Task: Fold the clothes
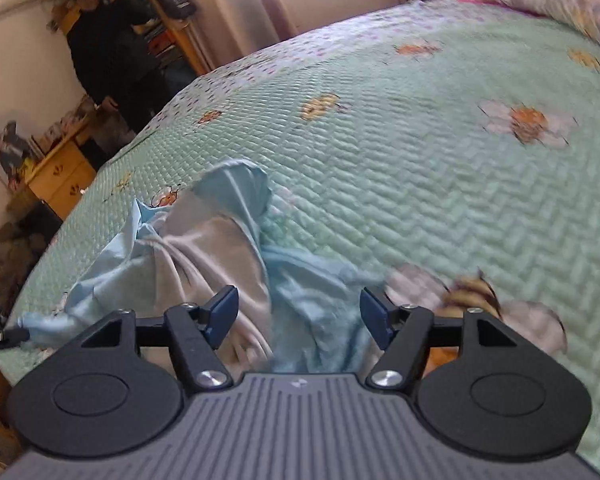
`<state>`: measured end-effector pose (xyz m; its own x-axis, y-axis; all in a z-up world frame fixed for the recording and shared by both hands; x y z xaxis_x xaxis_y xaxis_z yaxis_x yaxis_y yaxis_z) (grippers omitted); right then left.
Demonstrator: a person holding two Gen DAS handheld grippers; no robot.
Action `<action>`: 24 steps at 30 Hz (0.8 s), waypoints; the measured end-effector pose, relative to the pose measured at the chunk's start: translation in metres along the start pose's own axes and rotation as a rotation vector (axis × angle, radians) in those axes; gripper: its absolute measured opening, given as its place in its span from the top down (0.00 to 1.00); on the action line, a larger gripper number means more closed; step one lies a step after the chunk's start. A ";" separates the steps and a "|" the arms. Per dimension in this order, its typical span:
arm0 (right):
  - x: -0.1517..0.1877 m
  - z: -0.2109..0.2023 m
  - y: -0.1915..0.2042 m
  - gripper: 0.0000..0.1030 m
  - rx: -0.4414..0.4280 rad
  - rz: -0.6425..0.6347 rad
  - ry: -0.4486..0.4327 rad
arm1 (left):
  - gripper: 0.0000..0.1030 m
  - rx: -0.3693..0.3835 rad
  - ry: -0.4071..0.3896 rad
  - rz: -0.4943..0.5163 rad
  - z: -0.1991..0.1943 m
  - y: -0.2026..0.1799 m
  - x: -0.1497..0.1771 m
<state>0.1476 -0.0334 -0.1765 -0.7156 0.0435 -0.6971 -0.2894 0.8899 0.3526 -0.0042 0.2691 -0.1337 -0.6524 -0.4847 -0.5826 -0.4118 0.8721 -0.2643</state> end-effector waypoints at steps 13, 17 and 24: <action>-0.064 0.139 0.052 0.26 0.095 -0.075 0.109 | 0.76 0.035 0.050 0.100 0.005 0.001 0.023; -0.055 0.159 0.061 0.28 0.080 -0.063 0.136 | 0.75 0.033 0.043 0.106 0.001 0.008 0.024; -0.038 0.132 0.090 0.86 0.048 -0.162 0.051 | 0.67 0.023 0.044 0.084 0.001 0.010 0.026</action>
<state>0.2326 0.1048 -0.2012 -0.6936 -0.1240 -0.7096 -0.3733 0.9043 0.2069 -0.0246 0.2656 -0.1520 -0.7116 -0.4119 -0.5692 -0.3400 0.9108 -0.2341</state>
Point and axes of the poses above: each gripper's, at about its wrist camera, not at the fingertips, and z roughly the way its jaws point, y to its left, x to its underside, the point moved 3 cm from there along z, roughly the way its jaws point, and after that the axes turned 3 degrees about -z, right-handed, at the moved point
